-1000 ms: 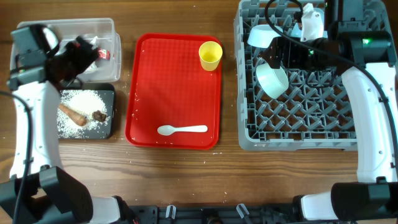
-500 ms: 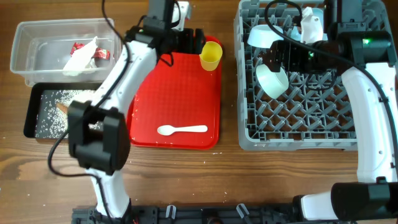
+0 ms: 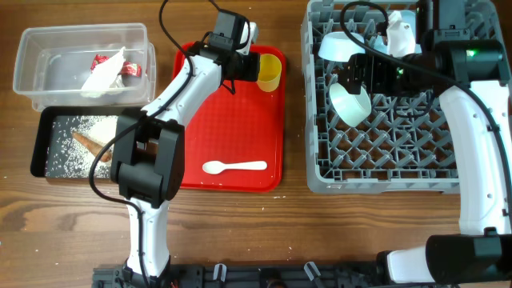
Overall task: Sort waste into correct bins and load items into the dishwasher rack
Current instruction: 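Grasp the yellow cup with the left gripper and hand it to right gripper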
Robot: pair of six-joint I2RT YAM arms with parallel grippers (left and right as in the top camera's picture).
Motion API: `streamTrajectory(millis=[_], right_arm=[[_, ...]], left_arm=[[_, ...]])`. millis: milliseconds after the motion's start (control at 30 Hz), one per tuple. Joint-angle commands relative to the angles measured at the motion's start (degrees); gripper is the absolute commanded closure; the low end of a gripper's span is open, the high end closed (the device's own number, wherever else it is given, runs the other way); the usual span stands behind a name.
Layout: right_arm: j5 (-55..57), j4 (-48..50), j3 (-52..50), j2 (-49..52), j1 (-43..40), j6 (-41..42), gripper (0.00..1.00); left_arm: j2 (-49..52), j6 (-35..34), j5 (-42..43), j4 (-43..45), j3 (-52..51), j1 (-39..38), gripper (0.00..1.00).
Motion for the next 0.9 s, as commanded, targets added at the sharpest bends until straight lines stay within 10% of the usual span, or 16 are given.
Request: streamTrajectory(millis=[0,167,233,267,433,867], right_arm=[[-0.7,-0.1,0.0,0.6,0.4,0.7,0.0],[-5.0,0.9,0.0,0.6,0.5,0.8,0.0],[-10.6,3.2,0.0,0.9,1.1,0.7,0.0],[-15.7,8.3,-0.5,1.2,3.2,0.8,0.0],[-26.5,21.8,-4.0,1.2,9.3,0.8,0.04],[-32.5,33.9,-6.7,1.2,10.9,-6.5,0.05]], left_arm=[[0.9,-1.1,-0.5,0.3,0.8,-0.2,0.95],[-0.8,-9.6,2.7,-2.1,0.9,1.4,0.96],[-4.3,-9.5,20.3,-6.9,0.9,5.5,0.96],[-6.8,-9.5,45.0,-12.4,0.9,10.4,0.96],[-7.9,-8.8,79.3,-18.6,0.9,17.1,0.96],[-11.1,-9.7,79.5,-24.4,0.9,17.1,0.96]])
